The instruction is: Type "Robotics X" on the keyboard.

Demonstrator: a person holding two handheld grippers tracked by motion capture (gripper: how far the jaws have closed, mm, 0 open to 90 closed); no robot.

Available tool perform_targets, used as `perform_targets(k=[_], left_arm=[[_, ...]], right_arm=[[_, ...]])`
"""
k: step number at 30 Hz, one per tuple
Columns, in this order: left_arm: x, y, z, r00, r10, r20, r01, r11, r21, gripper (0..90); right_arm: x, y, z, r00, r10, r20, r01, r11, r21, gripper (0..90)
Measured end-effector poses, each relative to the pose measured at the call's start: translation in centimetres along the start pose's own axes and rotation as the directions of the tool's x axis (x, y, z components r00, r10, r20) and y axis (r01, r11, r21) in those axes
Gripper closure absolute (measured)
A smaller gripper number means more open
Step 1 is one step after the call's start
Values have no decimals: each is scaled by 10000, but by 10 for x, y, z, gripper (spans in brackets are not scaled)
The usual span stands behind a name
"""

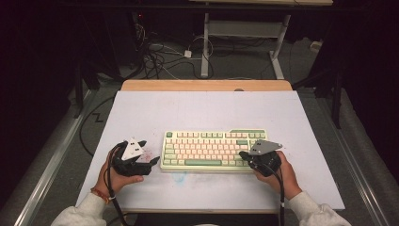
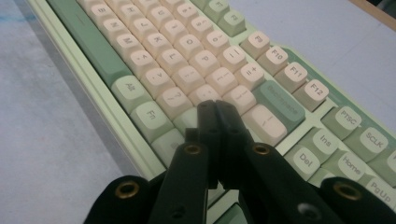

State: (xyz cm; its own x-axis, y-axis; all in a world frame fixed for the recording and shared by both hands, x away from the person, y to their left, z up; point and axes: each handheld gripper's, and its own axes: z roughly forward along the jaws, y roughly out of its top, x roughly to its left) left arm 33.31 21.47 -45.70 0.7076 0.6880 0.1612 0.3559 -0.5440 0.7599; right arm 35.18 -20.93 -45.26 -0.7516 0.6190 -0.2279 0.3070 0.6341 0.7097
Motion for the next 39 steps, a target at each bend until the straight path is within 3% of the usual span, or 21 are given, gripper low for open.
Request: perform_targets(k=[1, 6, 9, 10, 13, 15, 20, 27, 34, 39], left_arm=[[0, 0, 0, 10000, 5, -23, -5, 10000, 10, 324], [-2, 2, 5, 9994, -19, 340, 8, 9996, 300, 420], [-4, 6, 9, 9981, 140, 603, -163, 9992, 377, 619], [-5, 8, 10, 9974, 235, 686, -262, 9989, 390, 619], [-8, 14, 15, 9928, 396, 1131, -440, 9984, 359, 777], [-12, 19, 19, 9895, 511, 1350, -562, 9978, 338, 837], [-20, 35, 33, 9795, 989, 1753, -1082, 9932, 440, 882], [-25, 57, 50, 9707, 1229, 2063, -1370, 9890, 556, 882], [-30, 75, 67, 9648, 1408, 2223, -1595, 9848, 686, 881], [-32, 84, 77, 9643, 1446, 2217, -1647, 9835, 752, 881]], right_arm=[[-1, -2, 2, 10000, -8, 10, 8, 9999, 123, 900], [-2, -4, 3, 10000, 93, 21, -93, 9999, 129, 900], [-1, -6, 5, 10000, 69, 32, -69, 9998, 202, 900], [-2, -7, 5, 9999, 117, 10, -118, 9998, 134, 900], [-1, -8, 5, 9998, 192, 24, -192, 9998, 58, 900], [-1, -9, 5, 9999, 140, 89, -141, 9999, 41, 900], [0, -9, 5, 9997, 170, 168, -171, 9999, 25, 900], [1, -10, 5, 9997, 127, 212, -127, 9999, -35, 900], [2, -9, 5, 9996, 71, 271, -71, 10000, 1, 900], [3, -9, 5, 9995, 56, 295, -57, 10000, 26, 900]])
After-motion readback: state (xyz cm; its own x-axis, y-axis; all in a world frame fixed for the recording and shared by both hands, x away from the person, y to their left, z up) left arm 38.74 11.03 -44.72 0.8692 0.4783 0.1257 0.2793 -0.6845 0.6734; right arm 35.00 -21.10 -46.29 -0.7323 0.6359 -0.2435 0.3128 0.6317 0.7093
